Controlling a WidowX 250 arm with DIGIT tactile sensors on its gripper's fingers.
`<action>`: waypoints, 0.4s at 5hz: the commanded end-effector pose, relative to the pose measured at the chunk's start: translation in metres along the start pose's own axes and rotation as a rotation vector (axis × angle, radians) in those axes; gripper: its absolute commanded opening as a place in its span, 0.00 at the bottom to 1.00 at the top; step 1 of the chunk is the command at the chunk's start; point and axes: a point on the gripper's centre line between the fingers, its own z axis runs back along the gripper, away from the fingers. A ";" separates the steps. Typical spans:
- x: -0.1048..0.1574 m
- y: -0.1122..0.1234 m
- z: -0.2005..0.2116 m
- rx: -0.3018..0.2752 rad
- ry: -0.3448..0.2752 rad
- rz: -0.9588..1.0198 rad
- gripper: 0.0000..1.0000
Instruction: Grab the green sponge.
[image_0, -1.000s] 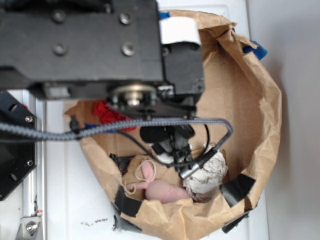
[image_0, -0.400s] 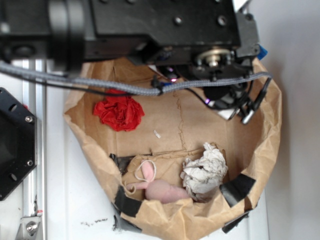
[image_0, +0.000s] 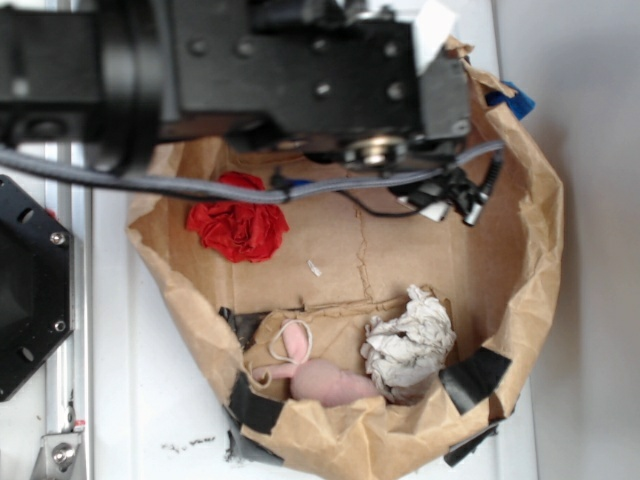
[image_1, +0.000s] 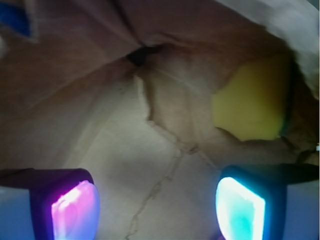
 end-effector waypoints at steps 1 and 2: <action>0.018 0.012 0.009 -0.023 -0.082 0.091 1.00; 0.027 0.021 0.001 0.018 -0.099 0.139 1.00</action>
